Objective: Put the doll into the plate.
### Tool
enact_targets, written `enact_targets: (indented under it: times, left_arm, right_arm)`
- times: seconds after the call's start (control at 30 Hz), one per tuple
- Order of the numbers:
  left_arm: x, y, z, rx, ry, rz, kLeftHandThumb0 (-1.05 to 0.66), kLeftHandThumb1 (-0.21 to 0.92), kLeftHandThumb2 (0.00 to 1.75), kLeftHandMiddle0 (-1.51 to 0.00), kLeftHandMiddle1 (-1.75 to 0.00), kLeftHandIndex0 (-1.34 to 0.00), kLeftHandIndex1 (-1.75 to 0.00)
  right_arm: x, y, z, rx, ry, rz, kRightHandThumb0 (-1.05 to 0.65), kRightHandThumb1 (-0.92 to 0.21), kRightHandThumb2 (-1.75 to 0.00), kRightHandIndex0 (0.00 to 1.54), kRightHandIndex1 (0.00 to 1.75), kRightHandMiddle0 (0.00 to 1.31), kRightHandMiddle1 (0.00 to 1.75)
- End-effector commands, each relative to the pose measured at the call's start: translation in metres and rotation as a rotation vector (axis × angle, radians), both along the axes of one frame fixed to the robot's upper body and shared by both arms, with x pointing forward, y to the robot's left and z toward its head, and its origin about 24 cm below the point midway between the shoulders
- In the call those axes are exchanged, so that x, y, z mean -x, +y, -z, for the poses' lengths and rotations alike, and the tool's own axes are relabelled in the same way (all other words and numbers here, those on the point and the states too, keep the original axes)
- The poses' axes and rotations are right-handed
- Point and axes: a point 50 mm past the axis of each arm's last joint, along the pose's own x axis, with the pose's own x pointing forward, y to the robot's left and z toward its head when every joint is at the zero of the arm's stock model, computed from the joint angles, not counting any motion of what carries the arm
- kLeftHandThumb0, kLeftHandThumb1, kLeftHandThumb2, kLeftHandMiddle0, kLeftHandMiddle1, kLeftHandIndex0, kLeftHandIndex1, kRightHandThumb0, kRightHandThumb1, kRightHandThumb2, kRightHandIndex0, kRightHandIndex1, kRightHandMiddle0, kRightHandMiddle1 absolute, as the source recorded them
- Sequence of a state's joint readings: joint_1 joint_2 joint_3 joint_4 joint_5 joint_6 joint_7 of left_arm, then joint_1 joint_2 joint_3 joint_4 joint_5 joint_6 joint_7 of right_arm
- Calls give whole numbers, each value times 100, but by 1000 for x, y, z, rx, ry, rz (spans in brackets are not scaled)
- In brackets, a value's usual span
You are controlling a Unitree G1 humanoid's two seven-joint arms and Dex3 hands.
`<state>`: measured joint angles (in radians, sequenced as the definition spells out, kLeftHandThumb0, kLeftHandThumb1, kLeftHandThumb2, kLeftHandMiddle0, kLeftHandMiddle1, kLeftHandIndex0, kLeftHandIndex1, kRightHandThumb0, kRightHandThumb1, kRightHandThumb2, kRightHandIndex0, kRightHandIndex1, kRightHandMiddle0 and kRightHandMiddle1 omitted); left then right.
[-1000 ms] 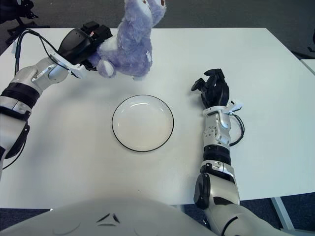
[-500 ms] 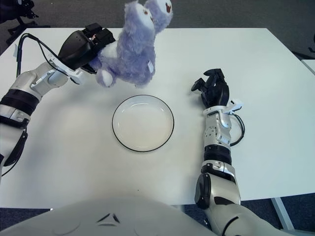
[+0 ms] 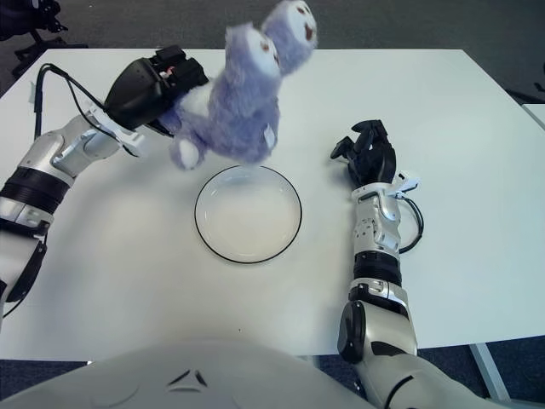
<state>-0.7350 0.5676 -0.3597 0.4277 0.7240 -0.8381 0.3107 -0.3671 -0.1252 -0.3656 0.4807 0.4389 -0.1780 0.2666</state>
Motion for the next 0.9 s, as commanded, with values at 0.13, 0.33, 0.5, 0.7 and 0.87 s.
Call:
enact_targets:
  times: [0.13, 0.33, 0.5, 0.7, 0.87]
  left_arm:
    - [7, -5, -1, 11, -11, 47, 8, 59, 62, -89, -175, -64, -175]
    - [8, -5, -1, 9, -9, 49, 8, 60, 60, -89, -175, -64, -175]
    - [15, -18, 6, -31, 42, 82, 3, 76, 33, -83, -175, -58, -175]
    - [17, -21, 7, -35, 91, 102, 1, 83, 21, -80, -175, -55, -175]
    - [20, -27, 12, 14, 127, 157, 1, 84, 19, -80, -175, -55, -175]
  right_arm:
    - [9, 2, 16, -11, 83, 7, -37, -74, -76, 85, 175, 31, 175]
    - [9, 2, 16, -11, 85, 8, -37, -74, -76, 85, 175, 31, 175]
    - [10, 4, 15, -3, 99, 5, -37, -74, -76, 84, 175, 32, 175]
    - [10, 4, 14, -2, 105, 6, -38, -73, -77, 84, 175, 32, 175]
    - [10, 5, 14, 5, 114, 5, -38, -73, -78, 84, 175, 32, 175]
